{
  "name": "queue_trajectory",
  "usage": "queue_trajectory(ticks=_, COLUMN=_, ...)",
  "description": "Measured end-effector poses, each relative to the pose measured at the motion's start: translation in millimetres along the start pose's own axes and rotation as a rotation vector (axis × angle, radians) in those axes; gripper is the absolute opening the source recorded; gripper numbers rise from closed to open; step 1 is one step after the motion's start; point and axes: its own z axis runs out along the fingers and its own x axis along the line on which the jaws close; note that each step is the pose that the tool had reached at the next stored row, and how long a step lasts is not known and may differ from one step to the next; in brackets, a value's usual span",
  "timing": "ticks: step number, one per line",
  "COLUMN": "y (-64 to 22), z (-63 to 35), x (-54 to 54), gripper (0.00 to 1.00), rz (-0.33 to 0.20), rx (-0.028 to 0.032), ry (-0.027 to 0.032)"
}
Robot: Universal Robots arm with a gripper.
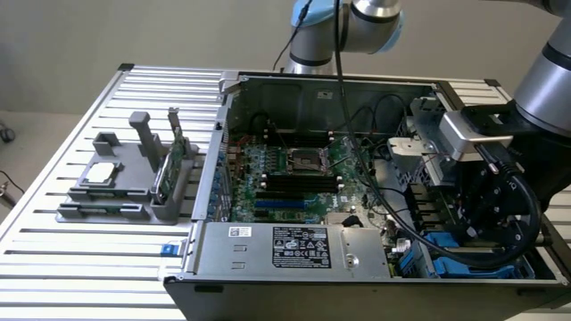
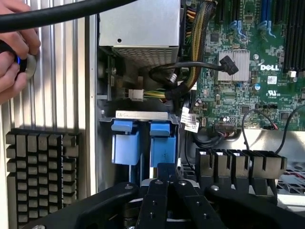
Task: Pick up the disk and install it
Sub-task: 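Pick up the disk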
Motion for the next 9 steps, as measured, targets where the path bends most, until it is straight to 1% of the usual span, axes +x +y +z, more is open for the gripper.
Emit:
queue_trajectory(ticks=2, y=-0.8, z=1.5, x=-0.1, gripper=0.11, rz=0.0, rx=0.0003, ry=0.0016)
queue_trajectory(ticks=6, y=-1.2, z=1.1, x=-0.2, gripper=0.11, rz=0.0, rx=0.0003, ry=0.0002)
queue_trajectory(ticks=8, y=-1.2, z=-2.3, x=0.2, gripper=0.11, rz=0.0, rx=-0.0001, ry=-0.0015)
queue_trajectory(ticks=9, y=-1.2, z=-6.7, x=0.5, gripper=0.11, rz=0.0, rx=-0.0004, ry=0.0006)
